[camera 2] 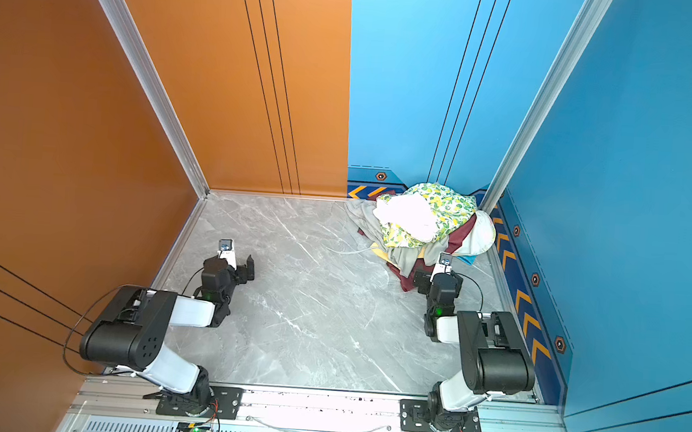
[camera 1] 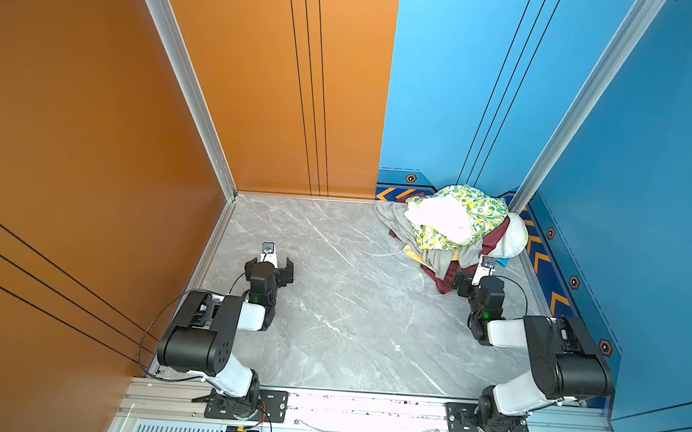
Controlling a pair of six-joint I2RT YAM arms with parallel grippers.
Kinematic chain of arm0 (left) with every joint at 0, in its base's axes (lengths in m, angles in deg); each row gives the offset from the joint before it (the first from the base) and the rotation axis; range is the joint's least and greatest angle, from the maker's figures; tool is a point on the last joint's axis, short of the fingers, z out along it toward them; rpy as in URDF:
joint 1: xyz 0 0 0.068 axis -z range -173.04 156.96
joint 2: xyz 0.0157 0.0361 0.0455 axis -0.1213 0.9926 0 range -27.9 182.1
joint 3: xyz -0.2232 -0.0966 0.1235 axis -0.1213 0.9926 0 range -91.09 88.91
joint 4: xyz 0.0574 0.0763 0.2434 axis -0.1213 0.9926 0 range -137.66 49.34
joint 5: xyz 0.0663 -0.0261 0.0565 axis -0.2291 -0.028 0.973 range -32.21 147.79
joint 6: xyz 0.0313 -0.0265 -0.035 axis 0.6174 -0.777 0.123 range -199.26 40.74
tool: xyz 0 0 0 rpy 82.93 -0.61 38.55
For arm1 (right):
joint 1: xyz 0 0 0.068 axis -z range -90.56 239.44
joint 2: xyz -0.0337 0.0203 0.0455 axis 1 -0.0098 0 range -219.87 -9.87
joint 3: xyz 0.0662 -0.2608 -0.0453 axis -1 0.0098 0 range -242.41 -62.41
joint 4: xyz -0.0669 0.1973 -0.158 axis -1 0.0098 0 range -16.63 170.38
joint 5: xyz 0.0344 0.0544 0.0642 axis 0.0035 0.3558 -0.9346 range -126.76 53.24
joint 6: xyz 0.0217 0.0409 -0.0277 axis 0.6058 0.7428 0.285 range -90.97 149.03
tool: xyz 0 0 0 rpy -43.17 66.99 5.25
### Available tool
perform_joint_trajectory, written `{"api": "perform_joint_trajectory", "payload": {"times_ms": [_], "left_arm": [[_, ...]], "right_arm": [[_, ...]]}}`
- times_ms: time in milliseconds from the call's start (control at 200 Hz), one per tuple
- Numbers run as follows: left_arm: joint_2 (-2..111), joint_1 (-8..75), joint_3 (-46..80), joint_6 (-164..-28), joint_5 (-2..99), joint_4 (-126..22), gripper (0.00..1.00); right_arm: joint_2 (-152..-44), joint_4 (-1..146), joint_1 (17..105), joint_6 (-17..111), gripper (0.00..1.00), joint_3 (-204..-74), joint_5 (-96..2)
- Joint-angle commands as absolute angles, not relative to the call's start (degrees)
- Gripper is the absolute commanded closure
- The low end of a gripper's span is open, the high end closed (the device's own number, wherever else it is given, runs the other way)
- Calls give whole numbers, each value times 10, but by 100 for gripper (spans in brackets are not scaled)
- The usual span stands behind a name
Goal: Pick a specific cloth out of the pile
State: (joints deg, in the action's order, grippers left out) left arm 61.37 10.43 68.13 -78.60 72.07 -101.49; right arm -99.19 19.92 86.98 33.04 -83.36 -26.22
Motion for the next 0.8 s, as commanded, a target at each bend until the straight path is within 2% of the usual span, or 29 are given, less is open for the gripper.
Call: {"api": "perform_joint_trajectory", "payload": {"times_ms": [0,591,791], "left_arm": [[618,107,678,-778,708,-1022,2],[619,103,677,-779,699,-1020,2],[617,83,673,-791,659,-1009,2]], "right_arm": [[-985,209,872,326,0,-836,-268],[-985,209,872,326,0,-836,-268],[-985,209,872,326,0,-836,-268]]}}
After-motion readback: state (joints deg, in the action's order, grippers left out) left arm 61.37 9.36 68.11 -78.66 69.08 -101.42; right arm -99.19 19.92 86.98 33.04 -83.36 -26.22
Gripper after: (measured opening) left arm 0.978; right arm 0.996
